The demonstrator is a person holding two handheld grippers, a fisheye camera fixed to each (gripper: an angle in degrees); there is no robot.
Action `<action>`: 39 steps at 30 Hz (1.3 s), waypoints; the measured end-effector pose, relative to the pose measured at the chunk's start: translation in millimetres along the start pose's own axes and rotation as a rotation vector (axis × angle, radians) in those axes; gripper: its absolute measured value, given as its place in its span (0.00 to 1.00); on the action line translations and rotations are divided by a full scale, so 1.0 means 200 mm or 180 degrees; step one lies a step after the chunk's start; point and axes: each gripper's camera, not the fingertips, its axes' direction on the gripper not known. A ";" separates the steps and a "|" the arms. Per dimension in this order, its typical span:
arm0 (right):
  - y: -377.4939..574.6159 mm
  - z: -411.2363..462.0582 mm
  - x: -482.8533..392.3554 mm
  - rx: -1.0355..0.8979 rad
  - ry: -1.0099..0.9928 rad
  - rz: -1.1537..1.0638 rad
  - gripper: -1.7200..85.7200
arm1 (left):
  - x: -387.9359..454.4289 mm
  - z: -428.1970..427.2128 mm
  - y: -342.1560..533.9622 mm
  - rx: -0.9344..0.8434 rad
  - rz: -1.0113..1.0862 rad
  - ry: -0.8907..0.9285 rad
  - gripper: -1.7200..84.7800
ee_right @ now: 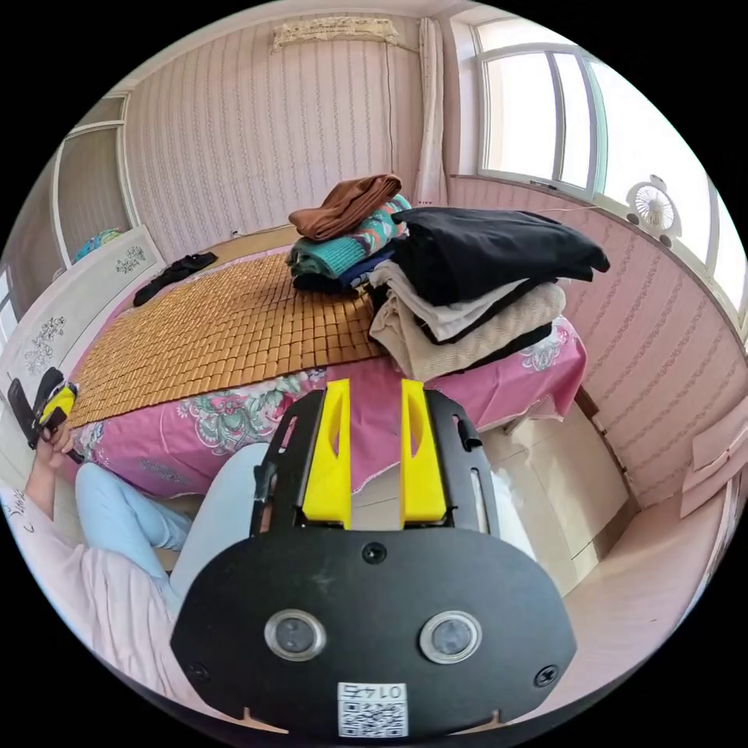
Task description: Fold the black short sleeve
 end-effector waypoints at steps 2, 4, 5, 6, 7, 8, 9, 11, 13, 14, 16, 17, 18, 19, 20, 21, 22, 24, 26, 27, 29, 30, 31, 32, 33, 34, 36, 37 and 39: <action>-0.16 -0.04 0.01 0.0093 0.0014 -0.0076 0.13 | 0.08 0.33 -0.05 -0.0079 0.0143 0.0141 0.02; -0.44 -0.07 -0.03 0.0150 0.0053 -0.0213 0.12 | 0.12 0.57 -0.09 -0.0194 0.0230 0.0255 0.02; -0.52 -0.08 -0.05 0.0173 0.0100 -0.0256 0.12 | 0.13 0.73 -0.11 -0.0284 0.0255 0.0270 0.02; -0.68 -0.09 -0.10 0.0267 0.0188 -0.0371 0.12 | 0.14 0.81 -0.12 -0.0319 0.0271 0.0275 0.02; -0.84 -0.09 -0.15 0.0296 0.0223 -0.0467 0.13 | 0.15 0.96 -0.15 -0.0365 0.0321 0.0262 0.03; -0.92 -0.09 -0.18 0.0289 0.0225 -0.0508 0.14 | 0.16 1.10 -0.16 -0.0389 0.0353 0.0215 0.04; -1.08 -0.08 -0.22 0.0260 0.0228 -0.0563 0.15 | 0.17 1.18 -0.17 -0.0397 0.0366 0.0191 0.04; -1.29 -0.05 -0.29 0.0205 0.0232 -0.0657 0.17 | 0.18 1.45 -0.19 -0.0455 0.0411 0.0165 0.07; -1.52 0.02 -0.38 0.0099 0.0279 -0.0744 0.19 | 0.19 1.64 -0.21 -0.0485 0.0422 0.0177 0.08; -1.58 0.04 -0.40 0.0053 0.0306 -0.0747 0.19 | 0.19 1.75 -0.21 -0.0465 0.0429 0.0179 0.08; -1.77 0.14 -0.47 -0.0252 0.0482 -0.0783 0.19 | 0.20 1.92 -0.20 -0.0475 0.0443 0.0165 0.08; -1.81 0.17 -0.48 -0.0338 0.0559 -0.0806 0.19 | 0.19 2.02 -0.20 -0.0497 0.0438 0.0171 0.08; -1.87 0.22 -0.48 -0.0491 0.0737 -0.0824 0.16 | 0.19 2.07 -0.19 -0.0513 0.0435 0.0172 0.08; -1.90 0.21 -0.46 -0.0520 0.0979 -0.0818 0.10 | 0.18 2.16 -0.18 -0.0548 0.0416 0.0172 0.08; -1.90 0.17 -0.45 -0.0449 0.1023 -0.0842 0.10 | 0.17 2.25 -0.17 -0.0582 0.0402 0.0171 0.08; -1.90 0.05 -0.43 -0.0295 0.0921 -0.0809 0.09 | 0.16 2.29 -0.16 -0.0600 0.0392 0.0173 0.08; -1.90 -0.09 -0.38 -0.0180 0.0721 -0.0723 0.07 | 0.14 2.37 -0.16 -0.0628 0.0361 0.0194 0.08; -1.85 -0.36 -0.29 0.0128 0.0375 -0.0545 0.06 | 0.09 2.45 -0.15 -0.0599 0.0261 0.0237 0.08; -1.78 -0.64 -0.17 0.0395 0.0116 -0.0390 0.05 | 0.02 2.52 -0.16 -0.0431 0.0047 0.0291 0.08; -1.73 -0.82 -0.09 0.0525 -0.0021 -0.0297 0.04 | 0.01 2.55 -0.16 -0.0414 0.0001 0.0303 0.08; -1.63 -1.04 0.02 0.0655 -0.0133 -0.0178 0.04 | -0.03 2.66 -0.20 -0.0429 -0.0033 0.0286 0.09; -1.56 -1.18 0.09 0.0734 -0.0218 -0.0087 0.04 | -0.03 2.69 -0.21 -0.0449 -0.0021 0.0289 0.09; -1.50 -1.31 0.15 0.0767 -0.0300 -0.0014 0.03 | -0.03 2.74 -0.24 -0.0467 0.0025 0.0322 0.10; -1.46 -1.37 0.18 0.0788 -0.0333 0.0015 0.03 | -0.01 2.78 -0.27 -0.0449 0.0098 0.0344 0.11; -1.40 -1.49 0.22 0.0832 -0.0377 0.0090 0.03 | -0.01 2.80 -0.29 -0.0440 0.0123 0.0339 0.12; -1.33 -1.61 0.26 0.0885 -0.0419 0.0148 0.03 | 0.00 2.84 -0.32 -0.0424 0.0150 0.0337 0.14; -1.24 -1.79 0.31 0.0980 -0.0490 0.0210 0.03 | 0.02 2.91 -0.38 -0.0380 0.0149 0.0330 0.15; -1.18 -1.89 0.34 0.1021 -0.0536 0.0273 0.03 | 0.02 2.98 -0.42 -0.0385 0.0105 0.0289 0.14; -1.11 -2.05 0.37 0.1103 -0.0642 0.0329 0.03 | 0.02 3.12 -0.48 -0.0575 0.0051 0.0255 0.11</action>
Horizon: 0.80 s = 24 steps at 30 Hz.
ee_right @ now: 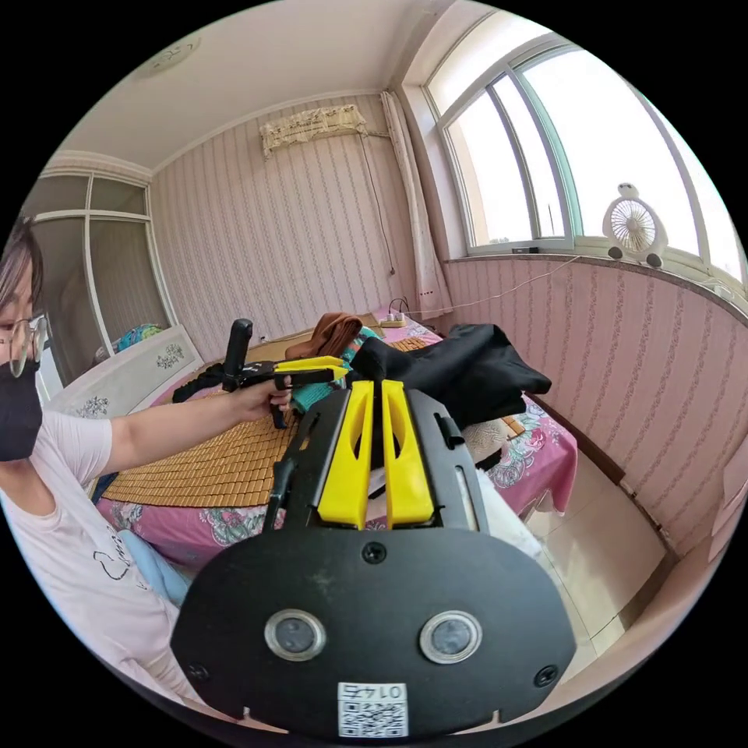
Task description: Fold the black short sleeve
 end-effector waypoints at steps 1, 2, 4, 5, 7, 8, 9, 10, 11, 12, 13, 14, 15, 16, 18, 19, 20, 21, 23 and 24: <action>0.00 -0.11 0.00 0.0044 -0.0049 0.0044 0.03 | -0.01 0.08 -0.05 -0.0290 -0.0034 0.0010 0.08; 0.00 -0.17 0.00 0.0064 -0.0057 0.0064 0.03 | -0.04 0.11 -0.08 -0.0425 -0.0119 0.0096 0.05; -0.01 -0.42 -0.04 0.0171 -0.0042 0.0056 0.03 | -0.08 0.05 -0.12 -0.0363 -0.0255 0.0113 0.03; -0.02 -0.49 -0.06 0.0215 -0.0061 0.0028 0.03 | -0.11 -0.04 -0.14 -0.0255 -0.0267 0.0153 0.02; -0.05 -0.78 -0.16 0.0481 -0.0318 -0.0220 0.03 | -0.12 -0.19 -0.18 -0.0150 -0.0215 0.0269 0.02; -0.05 -0.85 -0.19 0.0583 -0.0418 -0.0314 0.03 | -0.12 -0.32 -0.21 -0.0088 -0.0151 0.0328 0.01; -0.07 -0.99 -0.26 0.0759 -0.0597 -0.0437 0.03 | -0.11 -0.39 -0.22 -0.0029 -0.0115 0.0364 0.01; -0.09 -1.12 -0.32 0.0900 -0.0738 -0.0536 0.03 | -0.10 -0.55 -0.24 0.0117 -0.0050 0.0424 0.01; -0.11 -1.18 -0.35 0.0957 -0.0798 -0.0584 0.03 | -0.10 -0.74 -0.23 0.0296 -0.0011 0.0423 0.01; -0.13 -1.29 -0.42 0.1057 -0.0923 -0.0669 0.03 | -0.11 -0.85 -0.22 0.0381 -0.0016 0.0410 0.01; -0.15 -1.39 -0.50 0.1128 -0.1077 -0.0774 0.03 | -0.14 -1.07 -0.18 0.0570 -0.0072 0.0443 0.01; -0.15 -1.43 -0.54 0.1150 -0.1164 -0.0829 0.03 | -0.18 -1.31 -0.10 0.0810 -0.0173 0.0515 0.01; -0.16 -1.49 -0.60 0.1181 -0.1326 -0.0897 0.03 | -0.21 -1.43 -0.05 0.0911 -0.0217 0.0545 0.01; -0.15 -1.54 -0.66 0.1185 -0.1457 -0.0930 0.03 | -0.26 -1.67 0.07 0.1044 -0.0346 0.0533 0.01; -0.11 -1.56 -0.71 0.1087 -0.1663 -0.0903 0.03 | -0.34 -2.02 0.30 0.1062 -0.0581 0.0325 0.01; -0.06 -1.53 -0.74 0.0962 -0.1803 -0.0857 0.03 | -0.39 -2.24 0.47 0.1095 -0.0760 0.0186 0.01; -0.02 -1.51 -0.75 0.0891 -0.1861 -0.0819 0.03 | -0.44 -2.44 0.65 0.1114 -0.0997 0.0012 0.01; 0.06 -1.44 -0.77 0.0727 -0.1967 -0.0713 0.03 | -0.45 -2.54 0.74 0.1119 -0.1115 -0.0078 0.01; 0.20 -1.26 -0.81 0.0397 -0.2186 -0.0538 0.03 | -0.52 -2.87 1.03 0.1190 -0.1609 -0.0444 0.01; 0.28 -1.11 -0.84 0.0151 -0.2321 -0.0411 0.03 | -0.53 -2.94 1.07 0.1190 -0.1688 -0.0561 0.01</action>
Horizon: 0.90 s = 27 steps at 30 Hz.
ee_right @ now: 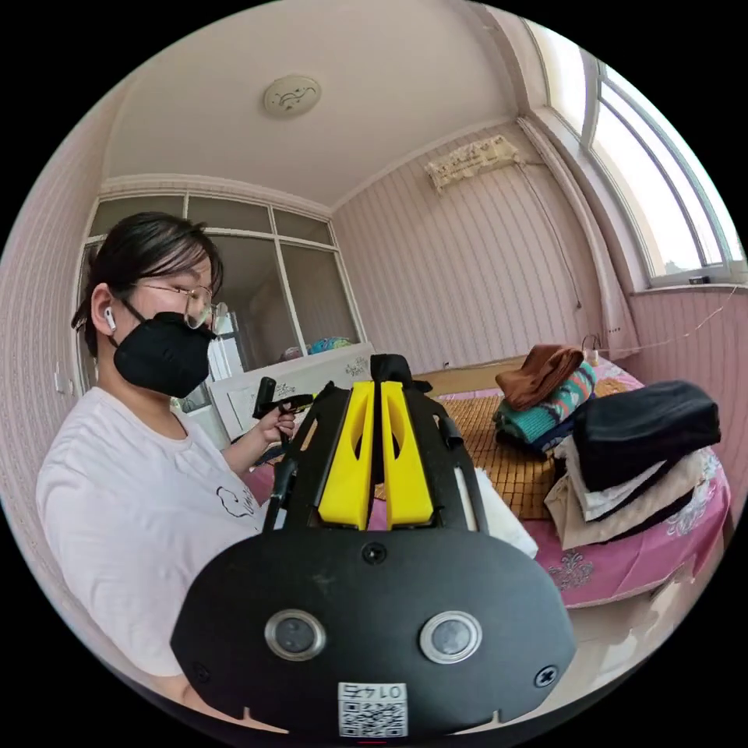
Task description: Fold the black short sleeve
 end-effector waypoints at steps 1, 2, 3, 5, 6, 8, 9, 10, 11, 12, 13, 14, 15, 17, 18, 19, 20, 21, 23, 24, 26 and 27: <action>0.06 0.16 0.07 -0.0169 -0.0142 0.0176 0.03 | -0.07 -0.11 -0.02 0.0045 -0.0056 -0.0262 0.01; 0.07 0.25 0.11 -0.0242 -0.0227 0.0236 0.03 | -0.14 -0.17 -0.08 0.0039 -0.0055 -0.0526 0.01; 0.06 0.44 0.18 -0.0363 -0.0422 0.0311 0.03 | -0.18 -0.19 -0.13 0.0025 -0.0052 -0.0660 0.01; -0.08 0.73 0.25 -0.0439 -0.0679 0.0323 0.03 | -0.36 -0.18 -0.44 -0.0125 -0.0087 -0.1165 0.01; -0.25 0.91 0.26 -0.0354 -0.0812 0.0264 0.03 | -0.39 -0.17 -0.55 -0.0167 -0.0049 -0.1255 0.01; -0.60 1.16 0.23 -0.0168 -0.0769 -0.0096 0.03 | -0.45 -0.23 -1.08 -0.0011 0.0064 -0.1613 0.01; -0.88 1.33 0.19 -0.0126 -0.0507 -0.0306 0.03 | -0.45 -0.27 -1.22 0.0100 0.0059 -0.1671 0.01; -1.15 1.44 0.16 0.0052 -0.0388 -0.0400 0.03 | -0.42 -0.39 -1.51 0.0432 0.0069 -0.1717 0.01; -1.27 1.46 0.15 0.0201 -0.0424 -0.0386 0.03 | -0.35 -0.54 -1.76 0.0878 0.0175 -0.1742 0.01; -1.48 1.47 0.13 0.0492 -0.0613 -0.0359 0.03 | -0.30 -0.61 -1.86 0.1102 0.0236 -0.1775 0.01; -1.63 1.46 0.10 0.0701 -0.0738 -0.0390 0.03 | -0.22 -0.73 -2.02 0.1466 0.0366 -0.1824 0.01; -1.68 1.46 0.08 0.0772 -0.0704 -0.0414 0.03 | -0.17 -0.82 -2.14 0.1647 0.0403 -0.1778 0.01; -1.73 1.48 0.07 0.0817 -0.0537 -0.0427 0.03 | -0.17 -0.85 -2.20 0.1663 0.0401 -0.1716 0.02; -1.69 1.57 0.11 0.0673 -0.0247 -0.0382 0.03 | -0.24 -0.87 -2.34 0.1382 0.0310 -0.1565 0.02; -1.61 1.67 0.19 0.0469 -0.0081 -0.0345 0.03 | -0.27 -0.85 -2.35 0.1291 0.0277 -0.1593 0.02; -1.47 1.80 0.30 0.0202 0.0031 -0.0327 0.03 | -0.35 -0.80 -2.35 0.1083 0.0243 -0.1672 0.02; -1.40 1.87 0.36 0.0037 0.0070 -0.0307 0.03 | -0.45 -0.74 -2.32 0.0850 0.0166 -0.1731 0.02; -1.21 2.02 0.51 -0.0288 0.0154 -0.0235 0.03 | -0.50 -0.70 -2.29 0.0729 0.0102 -0.1746 0.02; -0.88 2.21 0.73 -0.0745 0.0203 -0.0099 0.03 | -0.70 -0.59 -2.10 0.0417 -0.0163 -0.1593 0.02; -0.63 2.30 0.87 -0.0992 0.0130 0.0026 0.03 | -0.75 -0.57 -2.03 0.0352 -0.0226 -0.1535 0.02; -0.20 2.40 1.05 -0.1361 -0.0025 0.0206 0.03 | -0.91 -0.48 -1.69 0.0015 -0.0506 -0.1363 0.02; 0.10 2.44 1.17 -0.1632 -0.0077 0.0364 0.03 | -0.94 -0.46 -1.60 -0.0078 -0.0592 -0.1348 0.02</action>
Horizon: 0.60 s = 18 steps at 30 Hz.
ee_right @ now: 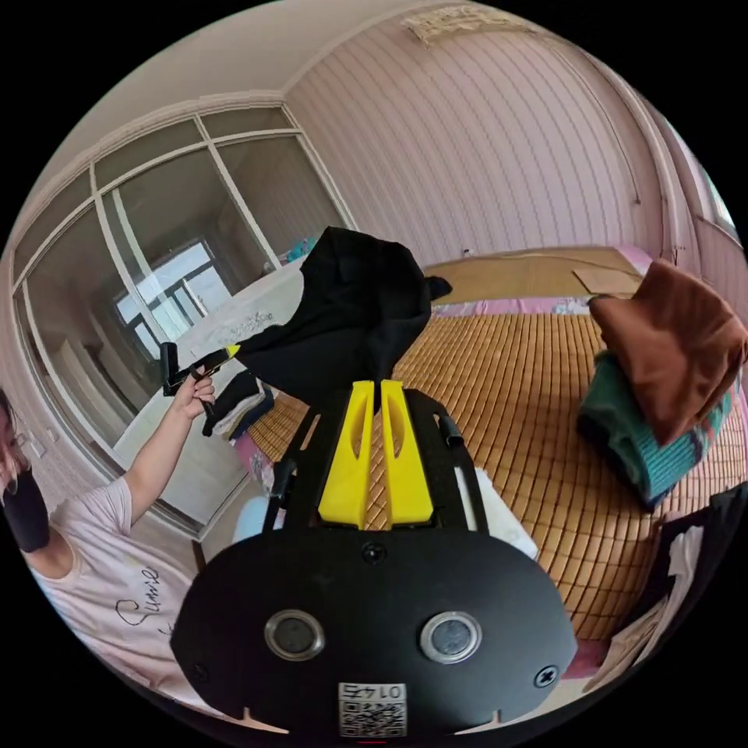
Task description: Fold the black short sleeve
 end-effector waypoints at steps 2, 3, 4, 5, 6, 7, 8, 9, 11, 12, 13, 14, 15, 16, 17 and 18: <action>0.38 0.25 0.21 -0.0391 -0.0082 0.0280 0.03 | -0.14 0.11 0.38 -0.0508 -0.0334 0.0020 0.02; 0.61 0.39 0.34 -0.0704 -0.0140 0.0467 0.03 | -0.17 0.13 0.47 -0.0625 -0.0434 0.0017 0.02; 0.83 0.50 0.44 -0.0910 -0.0149 0.0675 0.03 | -0.21 0.13 0.63 -0.0825 -0.0565 0.0072 0.02; 0.92 0.53 0.47 -0.0961 -0.0166 0.0769 0.03 | -0.23 0.10 0.75 -0.0858 -0.0687 0.0153 0.02; 1.08 0.58 0.53 -0.0992 -0.0256 0.0910 0.03 | -0.24 0.07 0.79 -0.0825 -0.0755 0.0161 0.02; 1.20 0.59 0.56 -0.0966 -0.0286 0.0971 0.03 | -0.25 0.01 0.85 -0.0728 -0.0842 0.0121 0.02; 1.25 0.59 0.57 -0.0950 -0.0273 0.0984 0.03 | -0.26 -0.05 0.87 -0.0674 -0.0911 0.0091 0.02; 1.32 0.59 0.58 -0.0912 -0.0271 0.0990 0.03 | -0.26 -0.08 0.86 -0.0656 -0.0937 0.0124 0.02; 1.38 0.58 0.60 -0.0877 -0.0265 0.0994 0.03 | -0.23 -0.15 0.82 -0.0626 -0.0966 0.0274 0.02; 1.41 0.57 0.61 -0.0825 -0.0175 0.0995 0.03 | -0.22 -0.17 0.80 -0.0629 -0.0930 0.0272 0.02; 1.43 0.56 0.62 -0.0774 -0.0038 0.0995 0.03 | -0.18 -0.19 0.76 -0.0652 -0.0867 0.0248 0.03; 1.44 0.55 0.63 -0.0763 0.0033 0.1004 0.03 | -0.15 -0.21 0.73 -0.0681 -0.0827 0.0221 0.03; 1.45 0.55 0.64 -0.0736 0.0178 0.1030 0.03 | -0.14 -0.22 0.72 -0.0695 -0.0821 0.0209 0.03; 1.47 0.54 0.66 -0.0672 0.0315 0.1045 0.03 | -0.12 -0.24 0.71 -0.0696 -0.0812 0.0188 0.04; 1.48 0.54 0.67 -0.0648 0.0371 0.1048 0.03 | -0.11 -0.27 0.69 -0.0659 -0.0824 0.0189 0.04; 1.50 0.54 0.69 -0.0622 0.0469 0.1055 0.02 | -0.11 -0.28 0.69 -0.0647 -0.0857 0.0200 0.04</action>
